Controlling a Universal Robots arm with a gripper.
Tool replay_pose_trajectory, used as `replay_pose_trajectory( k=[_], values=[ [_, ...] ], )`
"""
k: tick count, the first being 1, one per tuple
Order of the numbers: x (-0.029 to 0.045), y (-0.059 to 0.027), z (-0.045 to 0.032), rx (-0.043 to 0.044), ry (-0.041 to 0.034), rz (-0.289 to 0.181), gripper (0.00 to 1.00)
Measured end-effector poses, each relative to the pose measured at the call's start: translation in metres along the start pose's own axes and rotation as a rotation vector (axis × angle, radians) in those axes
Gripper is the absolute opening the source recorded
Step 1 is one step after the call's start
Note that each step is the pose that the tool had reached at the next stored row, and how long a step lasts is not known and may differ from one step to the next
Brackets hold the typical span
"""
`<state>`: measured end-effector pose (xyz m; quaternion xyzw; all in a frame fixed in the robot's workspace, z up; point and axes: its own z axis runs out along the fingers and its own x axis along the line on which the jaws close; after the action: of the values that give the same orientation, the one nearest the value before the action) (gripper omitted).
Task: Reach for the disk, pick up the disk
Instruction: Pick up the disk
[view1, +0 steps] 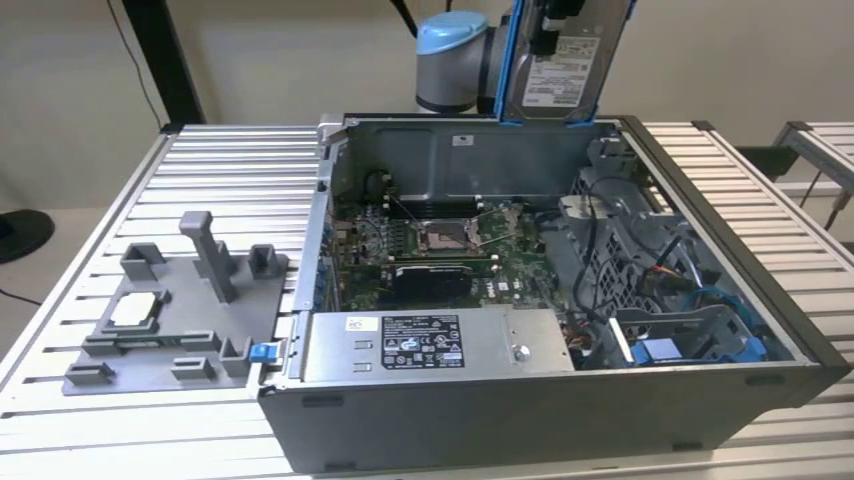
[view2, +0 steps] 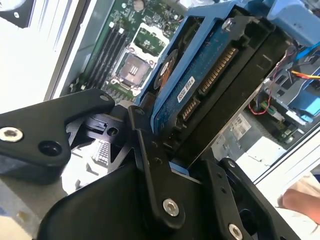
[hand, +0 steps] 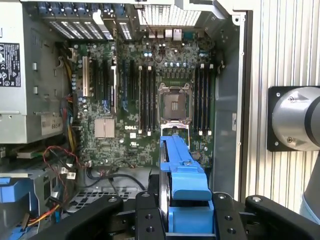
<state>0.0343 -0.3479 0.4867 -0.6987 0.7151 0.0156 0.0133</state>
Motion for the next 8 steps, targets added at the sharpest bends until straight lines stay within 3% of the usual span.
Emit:
replay_pose_trajectory(
  k=[8],
  values=[
    [-0.0005, -0.0168, 0.0000, 0.0000, 0.0001, 0.000, 0.00]
  ],
)
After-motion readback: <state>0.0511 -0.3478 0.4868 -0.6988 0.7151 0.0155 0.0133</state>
